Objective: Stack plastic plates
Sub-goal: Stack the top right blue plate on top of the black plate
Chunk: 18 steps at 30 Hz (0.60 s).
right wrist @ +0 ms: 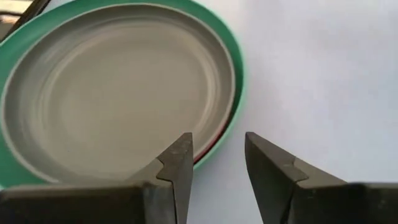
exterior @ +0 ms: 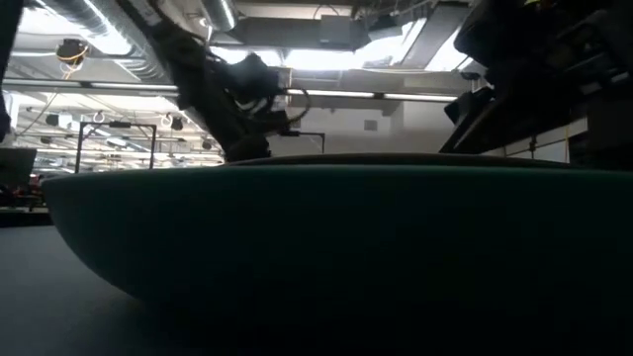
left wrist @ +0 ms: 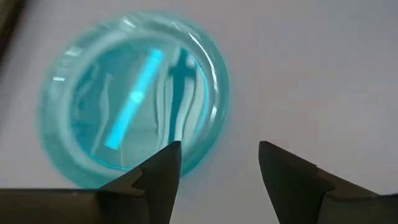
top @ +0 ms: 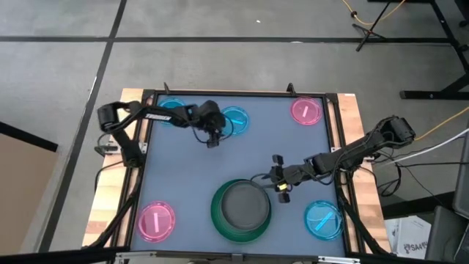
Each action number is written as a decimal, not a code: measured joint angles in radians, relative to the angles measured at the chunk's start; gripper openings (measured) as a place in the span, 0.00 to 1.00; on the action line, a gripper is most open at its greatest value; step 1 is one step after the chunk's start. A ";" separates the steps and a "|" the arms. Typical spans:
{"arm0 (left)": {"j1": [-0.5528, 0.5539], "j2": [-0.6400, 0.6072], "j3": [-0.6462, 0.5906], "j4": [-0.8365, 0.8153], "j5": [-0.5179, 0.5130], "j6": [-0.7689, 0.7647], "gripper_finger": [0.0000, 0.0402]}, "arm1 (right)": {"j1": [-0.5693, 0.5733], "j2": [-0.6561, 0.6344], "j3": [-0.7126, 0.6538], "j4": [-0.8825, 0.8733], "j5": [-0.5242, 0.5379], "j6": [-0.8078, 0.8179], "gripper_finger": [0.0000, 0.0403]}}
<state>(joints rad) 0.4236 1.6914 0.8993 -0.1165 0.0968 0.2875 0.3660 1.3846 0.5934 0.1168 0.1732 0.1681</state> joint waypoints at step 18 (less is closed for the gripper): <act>-0.006 0.183 0.140 -0.108 -0.078 0.193 0.41 | 0.000 0.000 0.000 0.000 0.054 0.008 0.34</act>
<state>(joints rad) 0.4171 1.8740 1.0389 -0.2241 0.0184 0.4806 0.3660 1.3849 0.5934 0.1169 0.2276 0.1764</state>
